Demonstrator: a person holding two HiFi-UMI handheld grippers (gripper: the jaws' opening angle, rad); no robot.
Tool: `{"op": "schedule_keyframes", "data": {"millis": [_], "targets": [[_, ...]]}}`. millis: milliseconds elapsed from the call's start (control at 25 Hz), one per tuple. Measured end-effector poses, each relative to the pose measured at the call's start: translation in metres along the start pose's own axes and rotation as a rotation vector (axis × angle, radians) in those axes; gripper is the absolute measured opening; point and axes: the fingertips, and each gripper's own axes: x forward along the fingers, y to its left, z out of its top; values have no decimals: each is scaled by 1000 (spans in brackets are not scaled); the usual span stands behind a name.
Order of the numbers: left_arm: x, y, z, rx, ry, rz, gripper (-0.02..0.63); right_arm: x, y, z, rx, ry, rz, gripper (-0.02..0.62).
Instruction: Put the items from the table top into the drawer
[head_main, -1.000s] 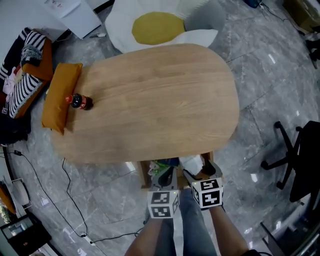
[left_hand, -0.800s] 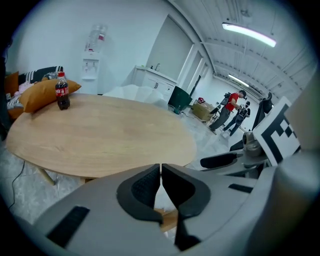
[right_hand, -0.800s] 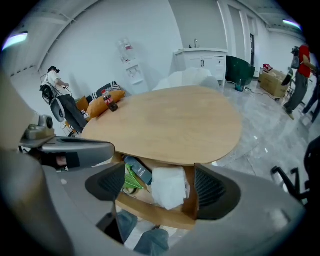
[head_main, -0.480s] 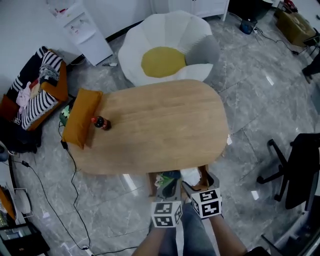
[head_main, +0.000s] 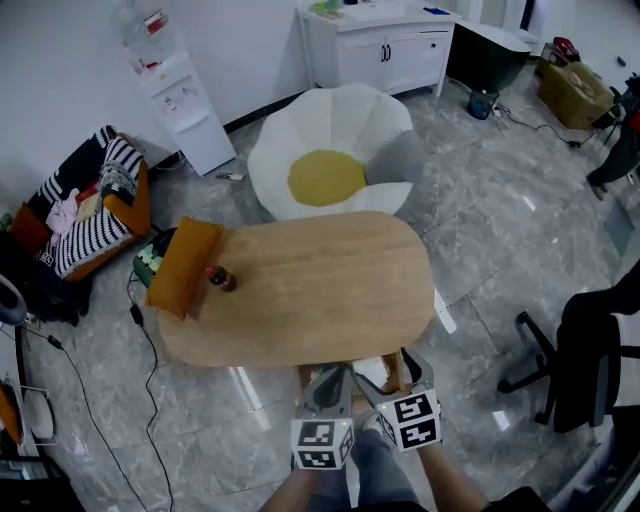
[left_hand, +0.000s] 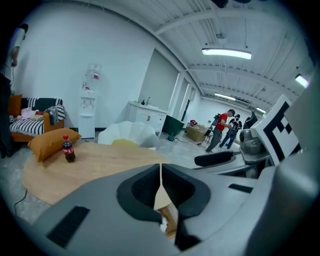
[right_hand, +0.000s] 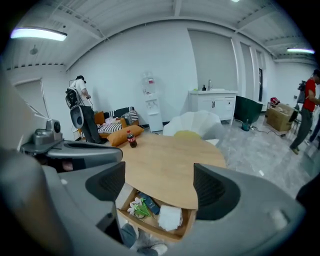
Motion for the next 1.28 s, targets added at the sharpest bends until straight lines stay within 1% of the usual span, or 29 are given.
{"op": "schedule_keyframes", "data": {"millis": [160,280,520,800,920,1160,1280], "targets": [[-18,-9,36,-10,-76,-7,20,-26,6,33,17,-76,-24,417],[-33,-19,53,-4,-116,-15,20,-48,11,48,32,-133,-36,416],[-66,-36,71,34,-155,-17,21,-83,32,58,-48,-168,1,416],[-91,-49,79,40,-202,-2,21,-110,37,76,-41,-240,7,414],[-98,-56,88,37,-231,-9,21,-120,40,85,-50,-271,0,385],[-109,-76,108,94,-284,-30,20,-140,47,106,-94,-342,-19,299],[-114,-83,114,100,-300,-33,20,-148,49,113,-116,-363,-25,265]]}}
